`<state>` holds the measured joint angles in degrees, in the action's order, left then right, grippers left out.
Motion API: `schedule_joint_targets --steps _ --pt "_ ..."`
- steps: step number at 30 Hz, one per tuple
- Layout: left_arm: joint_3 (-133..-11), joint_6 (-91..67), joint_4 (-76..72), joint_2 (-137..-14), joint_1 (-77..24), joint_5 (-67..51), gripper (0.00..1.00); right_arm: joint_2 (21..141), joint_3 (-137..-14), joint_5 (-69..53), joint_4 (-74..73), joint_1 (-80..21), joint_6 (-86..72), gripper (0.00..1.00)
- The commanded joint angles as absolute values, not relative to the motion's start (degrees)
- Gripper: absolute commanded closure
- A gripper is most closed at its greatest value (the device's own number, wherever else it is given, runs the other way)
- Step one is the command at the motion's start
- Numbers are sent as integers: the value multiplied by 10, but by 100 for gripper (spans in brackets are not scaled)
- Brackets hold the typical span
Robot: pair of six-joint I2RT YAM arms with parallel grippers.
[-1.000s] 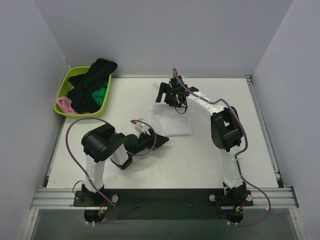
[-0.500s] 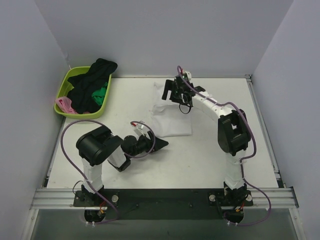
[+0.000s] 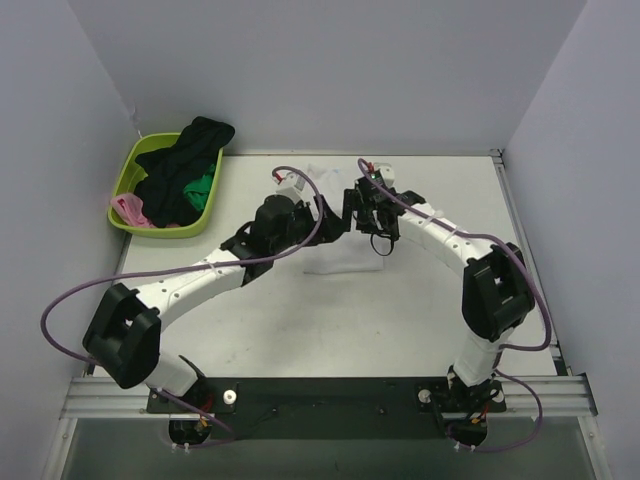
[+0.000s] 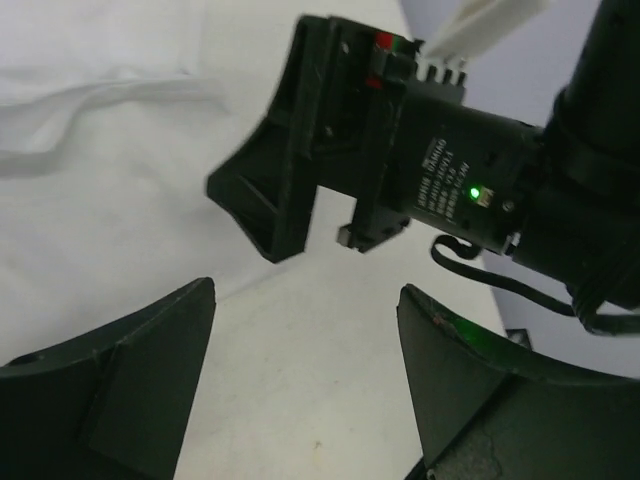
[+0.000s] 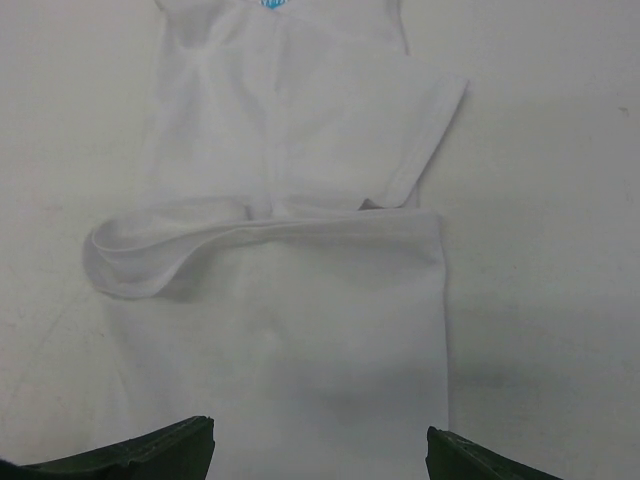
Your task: Fold and stack the t-shirts
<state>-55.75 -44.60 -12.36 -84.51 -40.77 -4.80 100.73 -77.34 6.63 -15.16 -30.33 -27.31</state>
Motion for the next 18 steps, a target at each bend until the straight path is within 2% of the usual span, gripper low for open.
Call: schedule_joint_targets --steps 1,5,18 --pt "-606 -388 161 -830 -396 97 13 1034 -787 84 -215 -327 -255 14" --pt "-579 -398 173 -805 -360 86 8 1071 -802 74 -217 -342 -262 14" --pt "-501 -388 177 -721 -295 58 8 1150 -802 83 -200 -383 -291 14"
